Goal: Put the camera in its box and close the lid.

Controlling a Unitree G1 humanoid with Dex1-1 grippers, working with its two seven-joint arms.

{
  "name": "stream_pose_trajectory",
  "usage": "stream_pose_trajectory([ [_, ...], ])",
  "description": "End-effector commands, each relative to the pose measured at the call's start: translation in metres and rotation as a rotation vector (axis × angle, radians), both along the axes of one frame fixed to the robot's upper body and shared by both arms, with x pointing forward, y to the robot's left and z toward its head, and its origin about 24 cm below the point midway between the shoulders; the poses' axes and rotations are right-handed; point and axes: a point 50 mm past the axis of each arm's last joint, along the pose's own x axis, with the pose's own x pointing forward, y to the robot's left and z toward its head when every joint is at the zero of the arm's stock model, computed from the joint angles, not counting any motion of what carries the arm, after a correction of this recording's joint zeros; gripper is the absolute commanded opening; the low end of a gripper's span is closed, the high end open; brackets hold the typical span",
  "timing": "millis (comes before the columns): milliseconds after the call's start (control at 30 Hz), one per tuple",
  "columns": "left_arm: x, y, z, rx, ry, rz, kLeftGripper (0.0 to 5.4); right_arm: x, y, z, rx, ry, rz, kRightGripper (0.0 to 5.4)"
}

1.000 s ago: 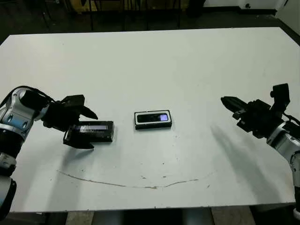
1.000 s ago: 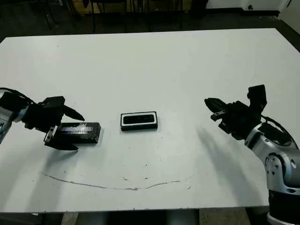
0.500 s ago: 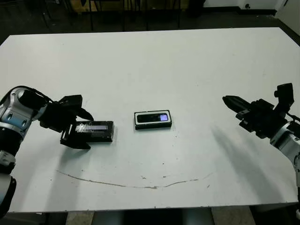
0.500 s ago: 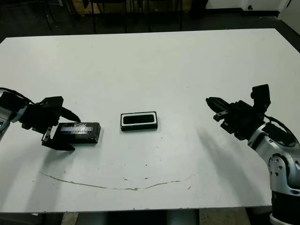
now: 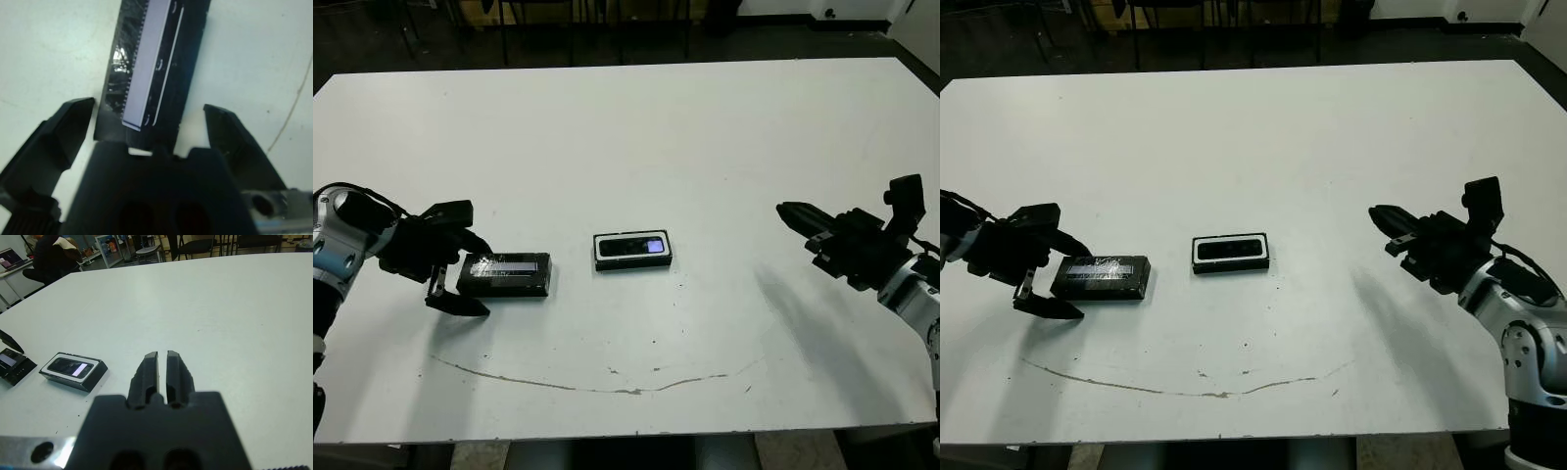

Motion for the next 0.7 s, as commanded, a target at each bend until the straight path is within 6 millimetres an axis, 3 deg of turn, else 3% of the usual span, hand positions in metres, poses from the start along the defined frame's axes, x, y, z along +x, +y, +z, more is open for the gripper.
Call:
stream_pose_trajectory([
  [33,-0.009,0.006,-0.018,-0.003,0.087,0.078,4.57,-0.002,-0.002,-0.005,-0.013,0.022,-0.002,0.00],
  [400,-0.018,-0.008,-0.022,-0.217,-0.005,0.178,2.66,-0.002,-0.001,-0.008,-0.008,0.030,-0.004,0.00],
  [700,-0.035,-0.011,-0.002,-0.360,-0.125,0.252,2.62,-0.006,0.005,-0.013,-0.020,0.022,-0.015,0.00],
])
